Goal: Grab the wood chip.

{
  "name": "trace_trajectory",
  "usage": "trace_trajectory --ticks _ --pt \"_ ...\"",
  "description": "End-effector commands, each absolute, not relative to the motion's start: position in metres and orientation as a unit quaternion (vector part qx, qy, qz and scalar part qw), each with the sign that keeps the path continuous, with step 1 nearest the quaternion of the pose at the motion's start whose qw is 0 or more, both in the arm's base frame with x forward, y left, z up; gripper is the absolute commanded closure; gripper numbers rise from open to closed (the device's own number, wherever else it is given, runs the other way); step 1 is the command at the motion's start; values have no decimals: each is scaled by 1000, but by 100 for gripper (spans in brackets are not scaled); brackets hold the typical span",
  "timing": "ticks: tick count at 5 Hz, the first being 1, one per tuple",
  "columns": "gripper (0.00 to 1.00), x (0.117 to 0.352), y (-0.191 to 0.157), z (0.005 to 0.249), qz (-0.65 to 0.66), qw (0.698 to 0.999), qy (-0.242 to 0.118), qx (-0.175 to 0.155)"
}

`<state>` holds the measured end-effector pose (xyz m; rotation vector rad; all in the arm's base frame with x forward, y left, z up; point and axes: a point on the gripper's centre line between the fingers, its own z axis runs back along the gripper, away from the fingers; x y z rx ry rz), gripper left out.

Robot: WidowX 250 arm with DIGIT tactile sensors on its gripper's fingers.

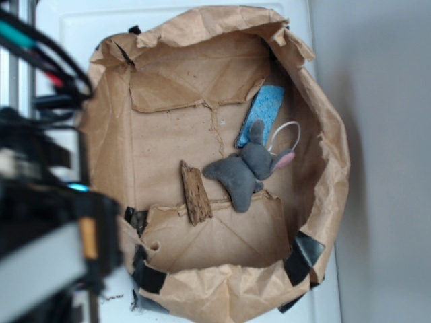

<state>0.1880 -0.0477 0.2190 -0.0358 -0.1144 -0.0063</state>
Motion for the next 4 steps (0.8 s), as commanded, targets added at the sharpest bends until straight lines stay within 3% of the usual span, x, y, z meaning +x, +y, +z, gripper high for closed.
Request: trace_trajectory --ticks 1,2,4 --pt "0 255 -37 197 -131 986 -60 -87" --pt "0 274 -21 177 -164 981 -47 -91" --pt "0 274 -21 177 -164 981 -47 -91"
